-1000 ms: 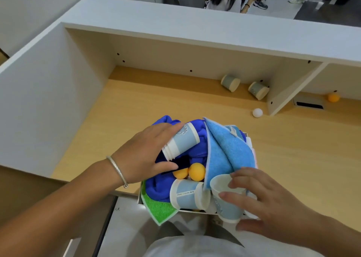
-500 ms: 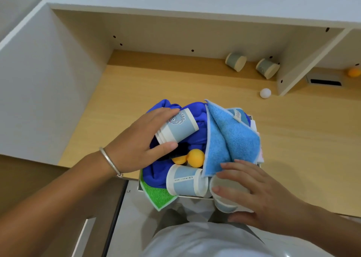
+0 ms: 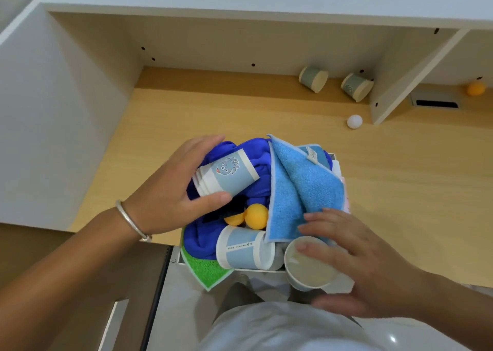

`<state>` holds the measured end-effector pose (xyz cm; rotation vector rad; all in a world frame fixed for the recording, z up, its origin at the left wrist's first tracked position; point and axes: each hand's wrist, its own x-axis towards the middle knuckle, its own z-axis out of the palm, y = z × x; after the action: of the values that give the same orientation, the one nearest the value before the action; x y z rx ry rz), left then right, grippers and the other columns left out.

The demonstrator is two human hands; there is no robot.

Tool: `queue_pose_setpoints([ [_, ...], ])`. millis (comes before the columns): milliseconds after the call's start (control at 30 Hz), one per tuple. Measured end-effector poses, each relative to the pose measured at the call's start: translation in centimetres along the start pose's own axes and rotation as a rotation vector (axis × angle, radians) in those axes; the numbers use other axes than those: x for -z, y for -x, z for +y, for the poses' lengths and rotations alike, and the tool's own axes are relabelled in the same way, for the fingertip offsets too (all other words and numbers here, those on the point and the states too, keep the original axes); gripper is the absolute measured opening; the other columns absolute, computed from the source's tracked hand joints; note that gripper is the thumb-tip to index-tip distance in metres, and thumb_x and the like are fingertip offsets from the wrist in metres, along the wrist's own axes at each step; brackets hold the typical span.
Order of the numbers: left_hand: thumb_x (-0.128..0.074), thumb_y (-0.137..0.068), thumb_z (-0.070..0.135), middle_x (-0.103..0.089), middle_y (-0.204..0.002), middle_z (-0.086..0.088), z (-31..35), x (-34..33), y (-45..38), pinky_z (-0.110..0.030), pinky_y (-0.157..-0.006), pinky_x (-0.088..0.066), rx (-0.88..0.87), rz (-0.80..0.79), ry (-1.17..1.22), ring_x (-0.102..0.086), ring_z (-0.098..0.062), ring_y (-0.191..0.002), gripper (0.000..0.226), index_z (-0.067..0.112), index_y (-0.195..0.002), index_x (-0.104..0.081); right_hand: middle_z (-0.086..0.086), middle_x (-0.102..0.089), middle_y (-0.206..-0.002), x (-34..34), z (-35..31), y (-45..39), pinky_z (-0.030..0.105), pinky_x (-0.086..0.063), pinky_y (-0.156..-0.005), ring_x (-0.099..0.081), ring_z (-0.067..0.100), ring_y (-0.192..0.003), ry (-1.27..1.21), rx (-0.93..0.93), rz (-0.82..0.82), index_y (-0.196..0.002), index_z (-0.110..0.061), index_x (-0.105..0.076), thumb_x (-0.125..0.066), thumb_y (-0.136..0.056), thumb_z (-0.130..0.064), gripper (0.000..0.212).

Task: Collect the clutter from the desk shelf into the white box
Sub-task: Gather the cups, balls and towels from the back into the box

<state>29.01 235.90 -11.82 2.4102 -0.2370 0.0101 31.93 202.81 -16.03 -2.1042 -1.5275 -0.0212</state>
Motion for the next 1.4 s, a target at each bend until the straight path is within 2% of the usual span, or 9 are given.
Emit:
queue_pose_setpoints([
  [133,-0.044,-0.080,0.070,-0.030,-0.141,0.020,1.7,1.8,-4.0,-0.002,-0.101,-0.019,0.033,0.025,-0.066,-0.024,0.014,-0.130,0.078,0.034,-0.146,-0.023,0.009,-0.049,-0.135,3.2,3.1,-1.2,0.044,-0.041,-0.102,-0.046,0.025,-0.128,-0.117,-0.254,0.184,-0.132,-0.016,-0.049,-0.058,-0.086,-0.051,0.058],
  [333,-0.041,-0.081,0.070,-0.032,-0.151,-0.002,3.9,-0.1,-17.5,-0.035,-0.114,-0.024,0.041,-0.096,-0.266,-0.028,-0.017,-0.139,0.084,0.024,-0.148,-0.024,0.000,-0.038,-0.147,6.9,12.8,-3.8,0.033,-0.034,-0.100,-0.037,0.015,-0.131,0.088,-0.677,0.138,-0.145,-0.025,-0.035,-0.053,-0.085,-0.057,0.070],
  [467,-0.049,-0.081,0.069,-0.025,-0.155,-0.006,3.8,-5.4,-26.4,-0.045,-0.111,-0.030,0.124,-0.276,-0.450,-0.029,-0.028,-0.139,0.086,0.029,-0.149,-0.016,-0.002,-0.026,-0.155,6.7,20.2,-5.2,0.042,-0.034,-0.107,-0.028,0.021,-0.140,0.175,-0.861,0.001,-0.148,-0.032,-0.026,-0.058,-0.083,-0.060,0.078],
  [733,-0.066,-0.079,0.044,-0.031,-0.147,-0.016,-0.7,-13.7,-37.4,-0.044,-0.095,-0.045,0.201,-0.401,-0.653,-0.042,-0.039,-0.127,0.087,0.025,-0.148,-0.018,0.010,-0.022,-0.156,5.8,32.8,-8.0,0.049,-0.029,-0.111,-0.025,0.033,-0.140,0.322,-0.895,-0.250,-0.150,-0.027,-0.020,-0.058,-0.083,-0.060,0.084],
  [867,-0.067,-0.076,0.019,-0.007,-0.159,-0.011,-3.1,-16.0,-40.5,-0.050,-0.109,-0.031,0.169,-0.399,-0.683,-0.013,-0.034,-0.144,0.095,0.028,-0.150,-0.009,0.015,-0.037,-0.143,5.6,37.5,-9.2,0.046,-0.039,-0.098,-0.040,0.037,-0.126,0.385,-0.909,-0.327,-0.148,-0.026,-0.020,-0.057,-0.083,-0.057,0.080],
  [1067,-0.074,-0.069,0.000,-0.003,-0.159,-0.010,-5.0,-17.5,-44.9,-0.052,-0.109,-0.032,0.083,-0.366,-0.784,-0.006,-0.032,-0.146,0.107,0.027,-0.150,-0.009,0.016,-0.020,-0.153,3.1,41.4,-11.0,0.050,-0.024,-0.110,-0.018,0.038,-0.140,0.504,-0.912,-0.501,-0.150,-0.017,-0.015,-0.049,-0.090,-0.050,0.077],
  [1133,-0.075,-0.070,0.003,-0.009,-0.158,-0.012,-5.4,-17.7,-45.6,-0.055,-0.109,-0.031,0.102,-0.413,-0.826,-0.009,-0.033,-0.145,0.106,0.027,-0.150,-0.009,0.020,-0.020,-0.154,2.7,42.2,-11.3,0.053,-0.018,-0.112,-0.017,0.042,-0.141,0.522,-0.919,-0.531,-0.149,-0.010,-0.022,-0.049,-0.092,-0.042,0.071],
  [1267,-0.060,-0.084,0.012,-0.028,-0.149,-0.018,-5.7,-18.7,-45.7,-0.055,-0.107,-0.027,0.143,-0.440,-0.857,-0.026,-0.039,-0.137,0.077,0.027,-0.148,-0.020,0.021,-0.039,-0.143,2.1,43.3,-11.6,0.052,-0.031,-0.104,-0.036,0.041,-0.131,0.431,-1.010,-0.432,-0.138,-0.011,-0.043,-0.053,-0.092,-0.032,0.052],
  [1400,-0.059,-0.083,0.019,-0.045,-0.131,-0.018,-5.5,-18.8,-44.4,-0.047,-0.093,-0.037,0.163,-0.374,-0.785,-0.046,-0.038,-0.119,0.069,0.024,-0.145,-0.028,0.018,-0.029,-0.147,1.3,42.7,-11.7,0.051,-0.030,-0.106,-0.029,0.039,-0.135,0.558,-1.006,-0.456,-0.144,-0.021,-0.027,-0.053,-0.093,-0.037,0.059],
])
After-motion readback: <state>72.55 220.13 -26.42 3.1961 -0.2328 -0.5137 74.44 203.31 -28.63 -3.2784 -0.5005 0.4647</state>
